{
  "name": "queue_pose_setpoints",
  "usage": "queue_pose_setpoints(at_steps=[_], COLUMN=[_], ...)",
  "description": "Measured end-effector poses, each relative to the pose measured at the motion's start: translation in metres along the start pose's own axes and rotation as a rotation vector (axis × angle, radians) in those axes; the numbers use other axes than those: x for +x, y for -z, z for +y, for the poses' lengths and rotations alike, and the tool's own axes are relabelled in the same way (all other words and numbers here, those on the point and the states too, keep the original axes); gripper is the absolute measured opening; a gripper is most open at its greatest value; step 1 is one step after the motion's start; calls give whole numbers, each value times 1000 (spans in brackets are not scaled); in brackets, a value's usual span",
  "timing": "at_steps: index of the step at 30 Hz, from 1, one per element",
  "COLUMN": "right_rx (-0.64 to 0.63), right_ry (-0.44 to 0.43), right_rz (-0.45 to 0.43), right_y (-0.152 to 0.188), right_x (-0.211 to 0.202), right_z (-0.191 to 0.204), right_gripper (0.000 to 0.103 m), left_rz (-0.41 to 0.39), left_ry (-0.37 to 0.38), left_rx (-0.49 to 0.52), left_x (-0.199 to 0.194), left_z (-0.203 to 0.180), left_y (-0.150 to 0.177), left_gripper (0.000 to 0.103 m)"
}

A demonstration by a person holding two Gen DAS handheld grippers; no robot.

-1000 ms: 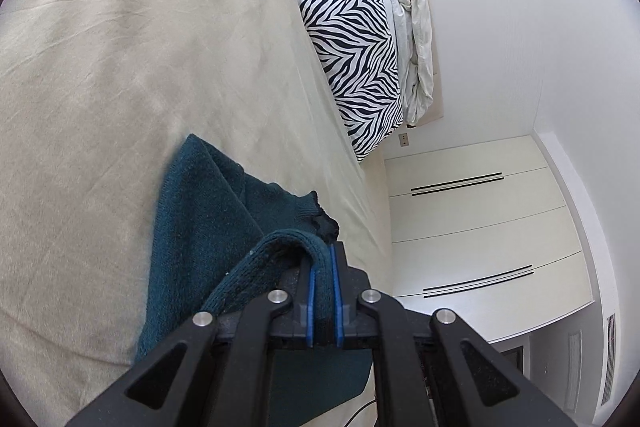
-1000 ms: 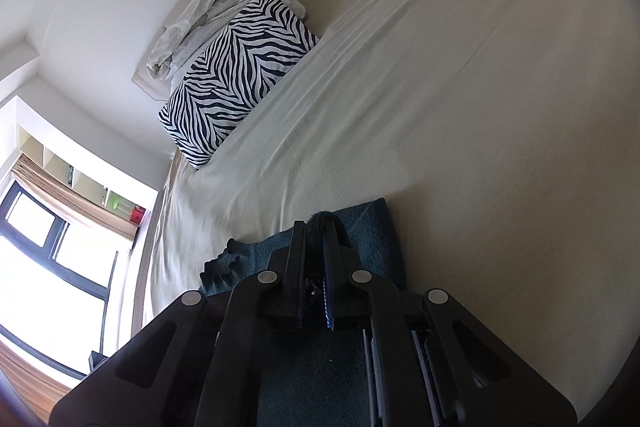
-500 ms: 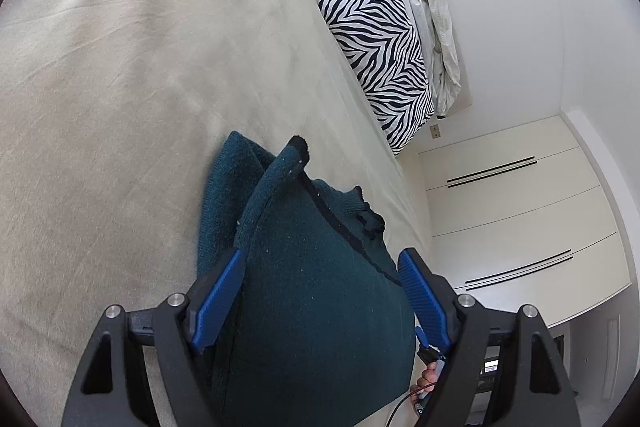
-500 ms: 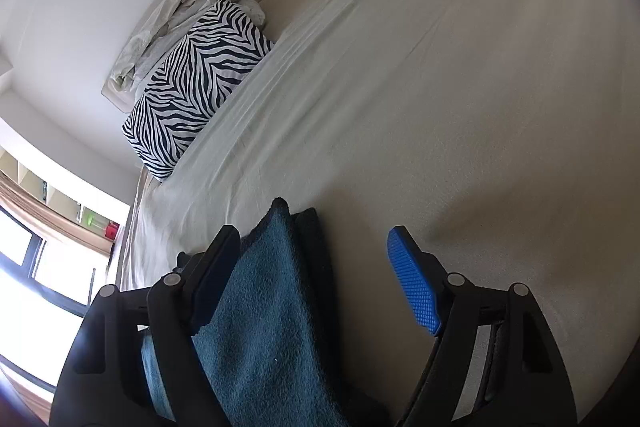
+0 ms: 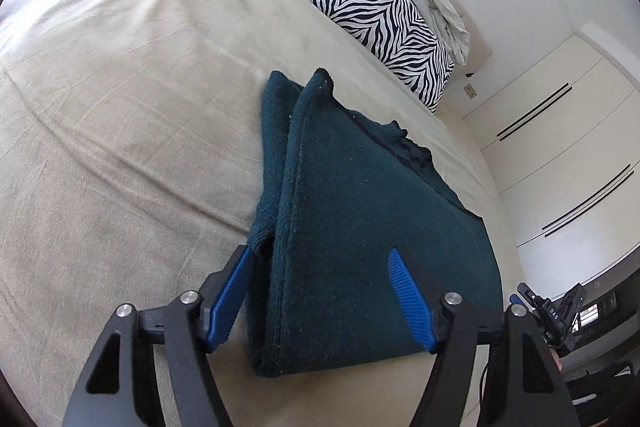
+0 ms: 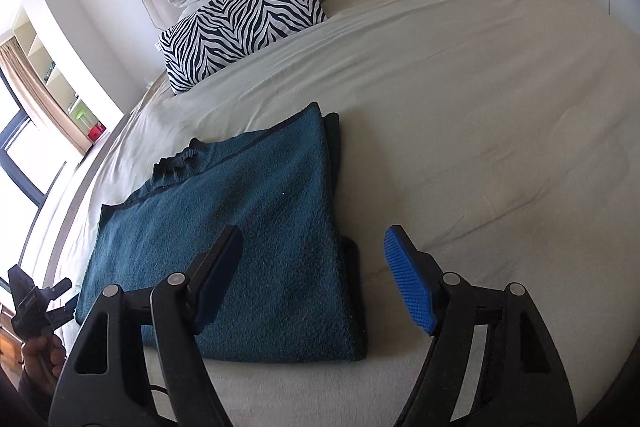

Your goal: Fold small clothes

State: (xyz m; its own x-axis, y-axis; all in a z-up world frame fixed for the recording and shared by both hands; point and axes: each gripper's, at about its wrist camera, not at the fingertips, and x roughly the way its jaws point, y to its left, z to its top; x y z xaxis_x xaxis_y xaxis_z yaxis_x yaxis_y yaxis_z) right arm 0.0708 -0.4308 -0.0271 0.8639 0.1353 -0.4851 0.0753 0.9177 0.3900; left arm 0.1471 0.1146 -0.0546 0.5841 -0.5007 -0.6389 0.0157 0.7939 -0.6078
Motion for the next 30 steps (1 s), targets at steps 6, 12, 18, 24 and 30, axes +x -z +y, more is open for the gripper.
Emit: queue_pose_setpoints(at_steps=[6, 12, 18, 24, 30], right_rx=[-52, -43, -52, -74, -115], right_ry=[34, 36, 51, 58, 64], right_rz=[42, 71, 86, 110, 122], right_y=[14, 18, 18, 19, 19], right_x=[-4, 2, 7, 14, 18], right_z=[1, -3, -1, 2, 11], right_gripper=[54, 54, 54, 54, 33], left_rz=[-1, -3, 11, -5, -24], left_ry=[-50, -89, -103, -120, -152], left_rx=[42, 62, 63, 70, 108], left_x=[1, 3, 5, 3, -1], left_z=[3, 5, 8, 6, -3], left_y=[5, 9, 10, 12, 16], left_gripper=[54, 35, 23, 25, 17])
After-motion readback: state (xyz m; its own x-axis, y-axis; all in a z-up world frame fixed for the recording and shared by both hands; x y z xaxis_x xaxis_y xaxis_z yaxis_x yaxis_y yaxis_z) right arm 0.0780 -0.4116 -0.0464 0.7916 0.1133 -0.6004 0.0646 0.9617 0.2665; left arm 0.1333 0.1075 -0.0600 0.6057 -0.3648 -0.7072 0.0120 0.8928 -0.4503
